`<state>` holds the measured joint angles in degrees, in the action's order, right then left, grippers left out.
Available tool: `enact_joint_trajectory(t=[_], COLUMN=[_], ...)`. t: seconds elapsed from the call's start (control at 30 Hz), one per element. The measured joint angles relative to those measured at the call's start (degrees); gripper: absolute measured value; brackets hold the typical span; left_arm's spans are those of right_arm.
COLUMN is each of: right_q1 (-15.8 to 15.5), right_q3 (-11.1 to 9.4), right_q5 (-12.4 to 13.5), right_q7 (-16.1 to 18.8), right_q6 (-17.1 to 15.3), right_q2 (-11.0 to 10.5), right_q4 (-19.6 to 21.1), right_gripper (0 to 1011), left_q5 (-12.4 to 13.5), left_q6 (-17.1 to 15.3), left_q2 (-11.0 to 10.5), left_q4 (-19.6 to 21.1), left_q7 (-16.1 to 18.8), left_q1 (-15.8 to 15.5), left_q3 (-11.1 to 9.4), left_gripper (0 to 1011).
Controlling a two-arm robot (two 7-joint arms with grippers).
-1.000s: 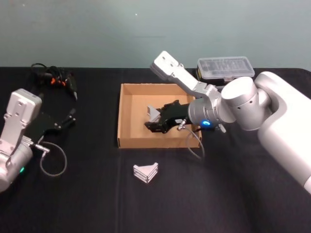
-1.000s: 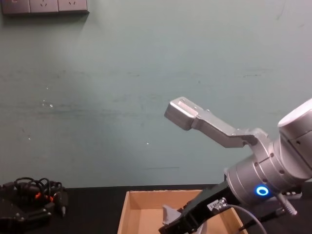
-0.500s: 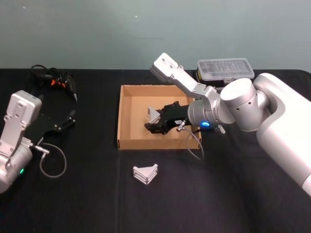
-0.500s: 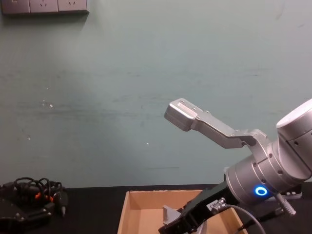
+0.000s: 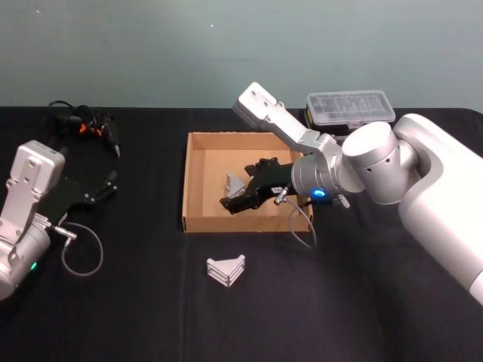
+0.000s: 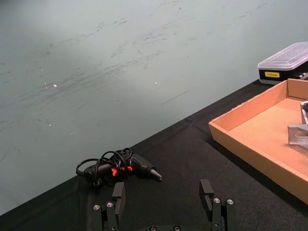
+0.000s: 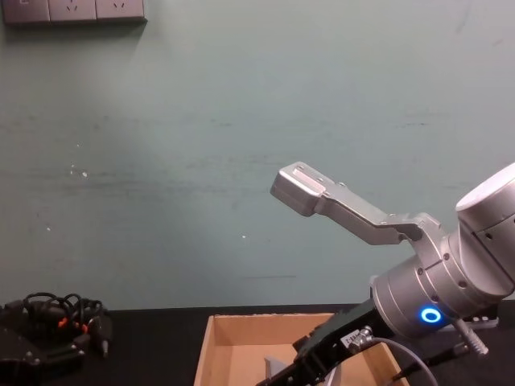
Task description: Use one hand to pick up the angle iron from the table and place it into the box.
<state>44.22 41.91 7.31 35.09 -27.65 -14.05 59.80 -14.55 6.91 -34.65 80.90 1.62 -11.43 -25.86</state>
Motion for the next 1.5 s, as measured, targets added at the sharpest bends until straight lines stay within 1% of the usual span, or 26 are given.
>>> enact_joint_trajectory(t=[0.03,0.07,0.43,0.53,0.6,0.67,0.7,0.77,0.87,0.9,0.97,1.0,1.03,1.1,1.13,1.23,1.33,1.4,1.43,1.5], right_q1=[0.00,0.00,0.00,-0.27,-0.83,-1.07,-1.62,-3.11,-4.44,-5.44,-6.52,-7.13,-8.20,-9.50,-10.71,-12.56,-14.97,-15.67,-16.49,-17.12], right_q3=[0.00,0.00,0.00,-0.35,-1.00,-1.22,-1.63,-2.32,-2.85,-3.26,-3.64,-3.87,-4.37,-4.99,-5.53,-6.17,-6.86,-7.10,-7.27,-7.30], right_q5=[0.00,0.01,0.04,0.00,-0.02,-0.02,-0.02,-0.02,0.00,0.12,0.41,0.60,1.04,1.62,2.27,3.16,4.24,4.65,5.10,5.50], right_q7=[0.00,0.00,0.00,-0.01,-0.05,-0.11,-0.24,-0.44,-0.61,-0.66,-0.67,-0.64,-0.61,-0.59,-0.58,-0.50,-0.47,-0.49,-0.47,-0.38], right_q6=[0.00,-0.01,-0.05,-0.05,-0.09,-0.18,-0.51,-2.09,-3.32,-4.22,-5.22,-5.63,-6.32,-6.96,-7.45,-8.09,-9.18,-9.54,-9.89,-10.19], right_q2=[0.00,-0.01,-0.04,-0.26,-0.76,-0.99,-1.55,-3.16,-4.52,-5.56,-6.56,-7.14,-8.06,-9.15,-10.18,-11.73,-14.20,-14.99,-15.89,-16.69], right_q4=[0.01,0.01,0.08,0.45,1.55,2.11,3.39,7.58,11.34,14.00,16.58,17.86,20.25,22.75,25.07,28.35,33.35,34.87,36.59,38.21], right_gripper=[970,1003,1003,1003,1002,1003,1003,1003,1003,1003,1003,1002,1002,1003,1003,1002,1003,1003,1003,1003], left_q5=[0.00,0.00,0.00,0.00,0.00,0.00,0.00,0.00,0.00,0.00,0.00,0.00,0.00,0.00,0.00,0.00,0.00,0.00,0.00,0.00], left_q6=[0.00,0.00,0.00,0.00,0.00,0.00,0.00,0.00,0.00,0.00,0.00,0.00,0.00,0.00,0.00,0.00,0.00,0.00,0.00,0.00], left_q2=[0.00,0.00,0.00,0.00,0.00,0.00,0.00,0.00,0.00,0.00,0.00,0.00,0.00,0.00,0.00,0.00,0.00,0.00,0.00,0.00], left_q4=[0.00,0.00,0.00,0.00,0.00,0.00,0.00,0.00,0.00,0.00,0.00,0.00,0.00,0.00,0.00,0.00,0.00,0.00,0.00,0.00], left_q7=[0.00,0.00,0.00,0.00,0.00,0.00,0.00,0.00,0.00,0.00,0.00,0.00,0.00,0.00,0.00,0.00,0.00,0.00,0.00,0.00], left_q1=[0.00,0.00,0.00,0.00,0.00,0.00,0.00,0.00,0.00,0.00,0.00,0.00,0.00,0.00,0.00,0.00,0.00,0.00,0.00,0.00], left_q3=[0.00,0.00,0.00,0.00,0.00,0.00,0.00,0.00,0.00,0.00,0.00,-0.01,0.00,0.00,0.00,0.00,0.00,0.00,0.00,0.00], left_gripper=[1011,1011,1011,1011,1011,1011,1011,1011,1011,1011,1011,1011,1011,1012,1011,1011,1011,1011,1011,1011])
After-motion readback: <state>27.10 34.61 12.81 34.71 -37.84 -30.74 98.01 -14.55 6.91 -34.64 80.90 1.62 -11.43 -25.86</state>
